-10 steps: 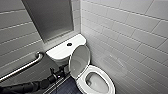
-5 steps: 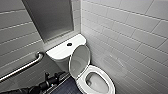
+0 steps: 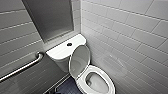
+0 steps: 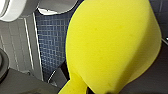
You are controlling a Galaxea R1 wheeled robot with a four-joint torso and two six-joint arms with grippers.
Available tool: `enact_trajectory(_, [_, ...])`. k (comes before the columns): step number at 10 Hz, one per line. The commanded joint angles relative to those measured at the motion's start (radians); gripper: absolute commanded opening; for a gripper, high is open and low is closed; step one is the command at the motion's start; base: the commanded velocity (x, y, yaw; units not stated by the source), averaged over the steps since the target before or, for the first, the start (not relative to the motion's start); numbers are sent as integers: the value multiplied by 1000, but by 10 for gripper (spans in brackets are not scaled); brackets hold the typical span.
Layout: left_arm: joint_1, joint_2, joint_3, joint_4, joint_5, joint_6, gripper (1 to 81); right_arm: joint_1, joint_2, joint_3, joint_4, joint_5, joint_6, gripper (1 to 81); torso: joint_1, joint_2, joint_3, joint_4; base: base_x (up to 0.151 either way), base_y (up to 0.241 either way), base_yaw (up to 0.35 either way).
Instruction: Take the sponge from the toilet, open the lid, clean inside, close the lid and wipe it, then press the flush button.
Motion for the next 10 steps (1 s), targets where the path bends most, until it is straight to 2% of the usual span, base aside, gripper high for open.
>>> enact_trajectory(1, [154, -160, 159, 273, 148, 2, 811, -16, -35, 5, -85, -36, 3, 10, 0, 0, 0, 0, 0, 0, 0])
enact_trajectory(3, [289, -175, 154, 276, 149, 15, 811, -34, -23, -14, -79, -47, 9, 10, 0, 0, 0, 0, 0, 0, 0])
enact_trajectory(4, [345, -172, 154, 276, 145, 41, 811, -54, -21, -1, -50, -46, 7, 10, 0, 0, 0, 0, 0, 0, 0])
enact_trajectory(5, [390, -162, 153, 275, 145, 64, 811, -71, -23, 19, 7, -49, -3, 10, 0, 0, 0, 0, 0, 0, 0])
enact_trajectory(6, [436, -142, 147, 276, 149, 78, 811, -89, -32, 48, 78, -50, -41, 10, 0, 0, 1, 0, 0, 0, 0])
enact_trajectory(7, [475, -117, 122, 276, 148, 95, 811, -103, -44, 70, 105, -50, -109, 10, 0, 0, 1, 0, 0, 0, 0])
enact_trajectory(8, [504, -85, 82, 276, 145, 101, 811, -108, -57, 91, 108, -55, -131, 10, 0, -1, 1, 0, 0, 0, 0])
enact_trajectory(10, [565, -27, 15, 307, 141, 101, 811, -144, -60, 91, 130, -41, -128, 10, 0, -1, 2, 0, 0, 0, 0])
